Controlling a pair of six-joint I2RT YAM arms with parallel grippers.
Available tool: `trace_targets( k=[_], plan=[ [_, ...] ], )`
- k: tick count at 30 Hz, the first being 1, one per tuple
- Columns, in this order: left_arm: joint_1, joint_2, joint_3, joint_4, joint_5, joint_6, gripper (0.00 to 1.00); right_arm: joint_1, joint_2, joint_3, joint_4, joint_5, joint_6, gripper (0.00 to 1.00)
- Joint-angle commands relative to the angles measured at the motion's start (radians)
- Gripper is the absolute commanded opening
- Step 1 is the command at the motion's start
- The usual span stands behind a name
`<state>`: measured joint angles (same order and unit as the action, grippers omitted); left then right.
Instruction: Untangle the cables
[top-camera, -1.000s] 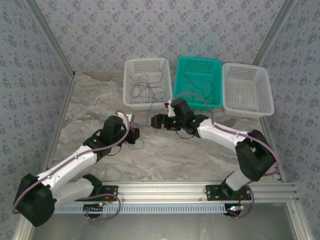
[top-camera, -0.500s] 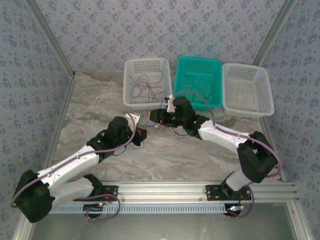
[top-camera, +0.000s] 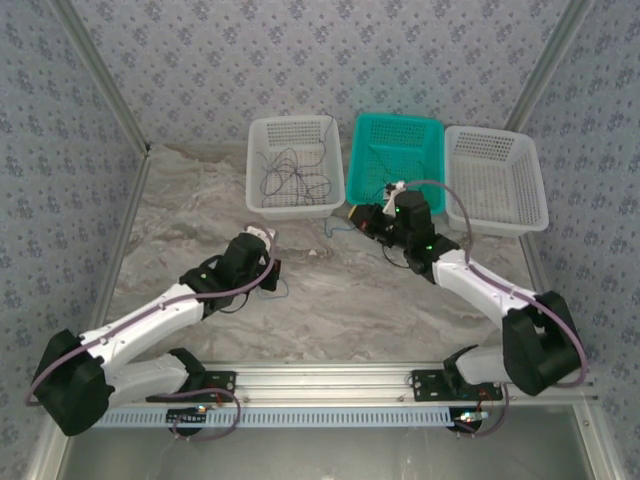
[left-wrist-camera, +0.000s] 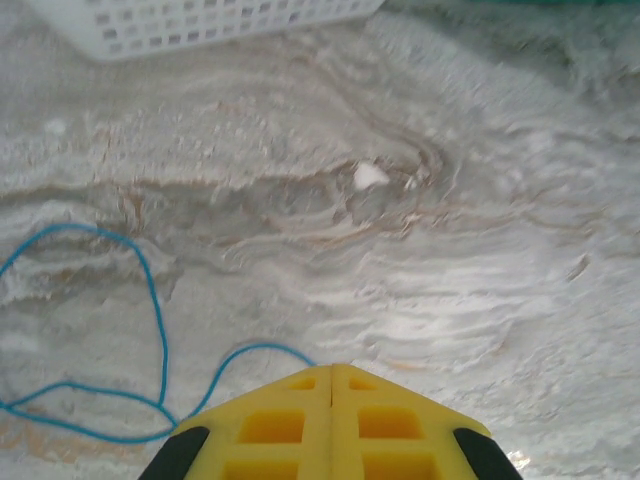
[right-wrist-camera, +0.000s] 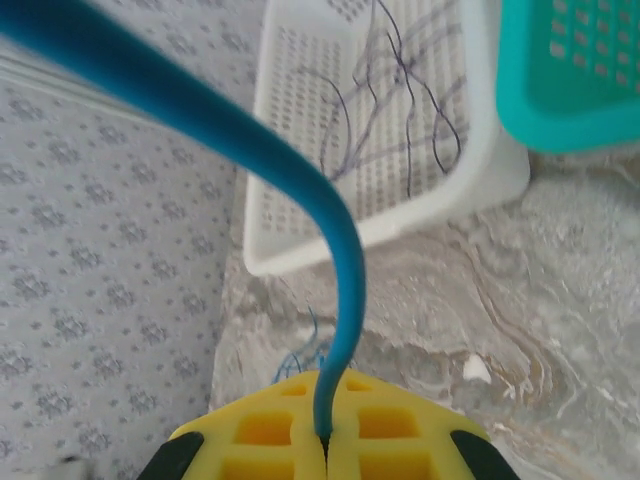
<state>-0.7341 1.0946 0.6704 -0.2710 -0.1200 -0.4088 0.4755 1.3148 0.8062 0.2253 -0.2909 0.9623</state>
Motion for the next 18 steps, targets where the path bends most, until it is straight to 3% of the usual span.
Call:
trace_targets(
  k=[1, 5, 9, 15, 18],
  plan=[
    [-0.008, 0.003, 0.026, 0.026, 0.025, -0.012, 0.05, 0.019, -0.044, 0.068, -0.078, 0.038, -0.086, 0.00],
    [-0.013, -0.049, 0.015, 0.145, 0.077, -0.018, 0.24, -0.042, -0.103, 0.116, -0.176, 0.166, -0.174, 0.00],
    [-0.013, -0.146, -0.024, 0.228, 0.096, -0.059, 0.42, -0.239, -0.118, 0.120, -0.160, 0.262, -0.184, 0.00],
    [-0.011, -0.354, -0.120, 0.263, 0.074, -0.107, 0.55, -0.543, 0.081, 0.198, -0.127, 0.294, -0.127, 0.00],
    [-0.011, -0.463, -0.162, 0.238, 0.070, -0.121, 0.64, -0.630, 0.213, 0.268, -0.129, 0.357, -0.155, 0.00]
  ],
)
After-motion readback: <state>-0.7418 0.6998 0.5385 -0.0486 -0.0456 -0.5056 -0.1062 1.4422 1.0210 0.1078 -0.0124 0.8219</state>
